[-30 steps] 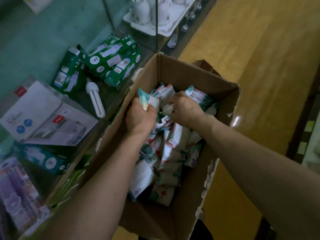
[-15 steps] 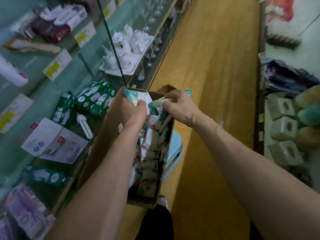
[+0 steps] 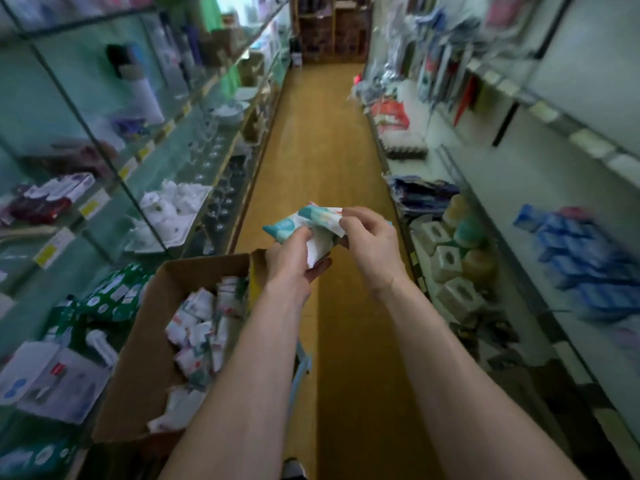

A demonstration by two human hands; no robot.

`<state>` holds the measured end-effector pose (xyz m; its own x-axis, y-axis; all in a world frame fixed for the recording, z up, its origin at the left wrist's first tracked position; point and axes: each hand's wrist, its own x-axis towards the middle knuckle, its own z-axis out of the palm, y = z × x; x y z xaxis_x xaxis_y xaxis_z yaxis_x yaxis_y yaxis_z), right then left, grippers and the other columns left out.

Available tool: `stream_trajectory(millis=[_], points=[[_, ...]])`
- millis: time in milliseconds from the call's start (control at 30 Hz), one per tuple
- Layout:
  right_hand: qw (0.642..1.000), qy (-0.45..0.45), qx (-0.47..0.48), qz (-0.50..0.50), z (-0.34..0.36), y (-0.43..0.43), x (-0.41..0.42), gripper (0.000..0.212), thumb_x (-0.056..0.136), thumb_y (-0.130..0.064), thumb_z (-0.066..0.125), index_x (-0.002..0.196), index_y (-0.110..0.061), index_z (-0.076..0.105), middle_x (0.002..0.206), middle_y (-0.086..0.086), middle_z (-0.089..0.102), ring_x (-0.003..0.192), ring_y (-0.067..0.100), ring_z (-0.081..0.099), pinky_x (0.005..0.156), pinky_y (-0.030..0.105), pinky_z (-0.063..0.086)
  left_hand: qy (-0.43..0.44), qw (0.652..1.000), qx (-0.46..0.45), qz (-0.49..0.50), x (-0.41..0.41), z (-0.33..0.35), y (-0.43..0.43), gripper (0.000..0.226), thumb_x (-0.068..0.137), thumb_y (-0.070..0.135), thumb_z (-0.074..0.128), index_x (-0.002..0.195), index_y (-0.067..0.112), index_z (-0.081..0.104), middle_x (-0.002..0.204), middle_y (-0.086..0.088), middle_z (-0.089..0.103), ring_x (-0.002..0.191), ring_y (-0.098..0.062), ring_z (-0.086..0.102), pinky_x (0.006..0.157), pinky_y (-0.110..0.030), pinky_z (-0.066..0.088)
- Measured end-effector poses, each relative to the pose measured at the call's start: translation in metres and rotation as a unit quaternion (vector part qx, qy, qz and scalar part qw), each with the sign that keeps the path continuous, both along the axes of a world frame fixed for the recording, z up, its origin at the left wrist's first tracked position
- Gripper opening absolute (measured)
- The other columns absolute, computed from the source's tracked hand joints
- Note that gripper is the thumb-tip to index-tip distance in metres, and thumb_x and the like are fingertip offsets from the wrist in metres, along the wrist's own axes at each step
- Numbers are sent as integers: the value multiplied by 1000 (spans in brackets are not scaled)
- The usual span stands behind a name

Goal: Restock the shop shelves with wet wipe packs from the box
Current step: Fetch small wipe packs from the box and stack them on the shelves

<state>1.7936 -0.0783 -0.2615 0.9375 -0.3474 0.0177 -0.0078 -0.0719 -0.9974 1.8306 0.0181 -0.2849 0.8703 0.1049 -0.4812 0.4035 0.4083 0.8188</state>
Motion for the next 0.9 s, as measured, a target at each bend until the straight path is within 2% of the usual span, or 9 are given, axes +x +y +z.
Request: stream_trajectory(millis=[100,200,300,400,467,567,667,800,900], points=[[998,-31,12,-45,16,-37,-43,18,90,-8,52,95,-18,67,113,1,61,104,12,59,94,34,52,-21,998,-26,-46,-29,13,-43,37,86,10,61,123,15,57,115,-12,65,99,-28,65,64,-37,58],[993,-52,11,-107,27,-72,-81,25,90,-10,54,111,-10,66,123,0,57,111,12,56,98,32,50,-34,994,-45,-99,-58,22,-87,35,86,10,59,120,16,60,113,-10,67,97,-28,67,68,-39,58],[985,-56,0,-162,33,-108,-117,28,91,-13,55,116,-10,65,128,-4,52,113,6,52,100,26,46,-40,984,-65,-159,-85,33,-128,34,87,8,58,121,13,60,111,-13,69,97,-29,68,76,-45,59],[975,-67,-11,-213,35,-139,-146,26,89,-14,56,114,-11,66,131,-4,50,117,9,52,103,34,44,-48,975,-66,-207,-111,44,-165,30,88,6,57,118,9,60,106,-15,70,91,-28,69,82,-48,57],[967,-65,-24,-247,38,-156,-161,29,89,-14,56,116,-9,66,134,-4,50,120,9,50,105,34,43,-45,968,-67,-237,-127,51,-189,28,89,6,57,116,8,62,103,-14,71,87,-26,70,78,-46,59],[954,-70,-38,-291,42,-183,-179,31,90,-15,55,119,-9,65,135,-7,48,124,7,46,107,29,40,-36,956,-74,-281,-144,59,-225,28,89,7,56,116,8,63,100,-12,72,78,-22,70,58,-35,58],[943,-78,-36,-321,48,-208,-195,32,94,-14,50,123,-7,62,135,-8,44,117,0,45,95,6,37,-28,941,-86,-326,-156,66,-261,30,88,7,56,117,8,64,102,-12,72,82,-23,70,57,-32,57],[918,-83,-57,-384,58,-245,-207,32,97,-9,42,122,-5,61,135,-5,44,120,2,41,109,22,31,-35,913,-118,-388,-169,77,-307,25,88,9,52,109,8,66,101,-12,72,86,-24,68,58,-31,57],[891,-82,-100,-435,65,-272,-211,31,97,-6,41,118,-5,63,126,-4,46,122,8,43,111,23,30,-21,878,-175,-445,-175,86,-342,27,89,22,48,106,12,66,97,-9,70,82,-21,67,59,-27,55]])
